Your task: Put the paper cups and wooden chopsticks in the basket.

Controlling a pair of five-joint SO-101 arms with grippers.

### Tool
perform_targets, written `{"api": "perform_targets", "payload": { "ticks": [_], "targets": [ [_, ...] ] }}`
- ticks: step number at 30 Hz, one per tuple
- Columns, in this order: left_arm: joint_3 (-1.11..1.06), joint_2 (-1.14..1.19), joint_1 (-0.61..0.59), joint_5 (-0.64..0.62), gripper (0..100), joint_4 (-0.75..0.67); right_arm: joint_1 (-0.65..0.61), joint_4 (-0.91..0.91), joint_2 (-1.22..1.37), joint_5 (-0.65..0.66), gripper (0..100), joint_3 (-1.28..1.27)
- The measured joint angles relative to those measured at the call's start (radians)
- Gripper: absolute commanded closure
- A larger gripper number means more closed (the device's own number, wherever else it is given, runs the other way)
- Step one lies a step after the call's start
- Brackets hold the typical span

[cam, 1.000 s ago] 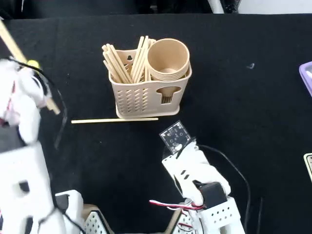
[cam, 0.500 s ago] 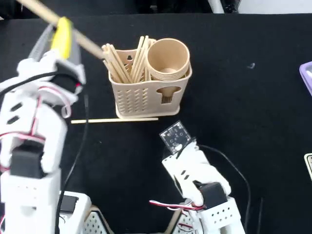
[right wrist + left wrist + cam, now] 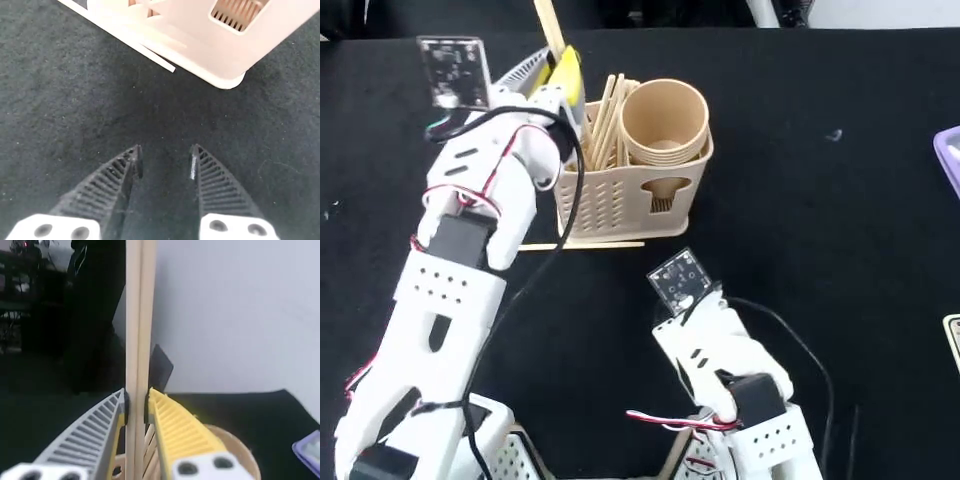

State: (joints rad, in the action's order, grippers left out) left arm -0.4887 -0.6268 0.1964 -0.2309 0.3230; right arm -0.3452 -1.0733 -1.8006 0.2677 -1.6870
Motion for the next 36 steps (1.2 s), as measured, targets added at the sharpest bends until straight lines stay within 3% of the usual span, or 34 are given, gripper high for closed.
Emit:
{"api": "perform_targets", "payload": {
  "ticks": [4,9,18,22,26,32,36],
  "targets": [
    [-0.1,0.003,-0.002,0.008,97,0.0,0.0,0.0,0.0,0.0,83.9,0.0],
    [-0.158,-0.012,-0.003,0.037,86,0.0,0.0,0.0,0.0,0.0,83.9,0.0],
    [-0.189,-0.064,-0.003,0.066,86,0.006,0.0,0.0,0.0,0.0,83.9,0.0],
    [-0.183,-0.15,-0.018,0.068,86,0.112,0.0,0.0,0.0,0.0,83.8,0.0],
    [-0.123,-0.296,-0.118,0.072,86,0.296,0.0,-0.003,0.0,0.0,83.6,0.0],
    [-0.135,-0.499,-0.364,0.193,86,0.692,0.0,-0.032,0.0,0.081,83.6,0.058],
    [-0.35,-0.491,-0.551,0.262,86,0.73,0.0,-0.112,0.0,0.091,83.8,0.204]
  ]
}}
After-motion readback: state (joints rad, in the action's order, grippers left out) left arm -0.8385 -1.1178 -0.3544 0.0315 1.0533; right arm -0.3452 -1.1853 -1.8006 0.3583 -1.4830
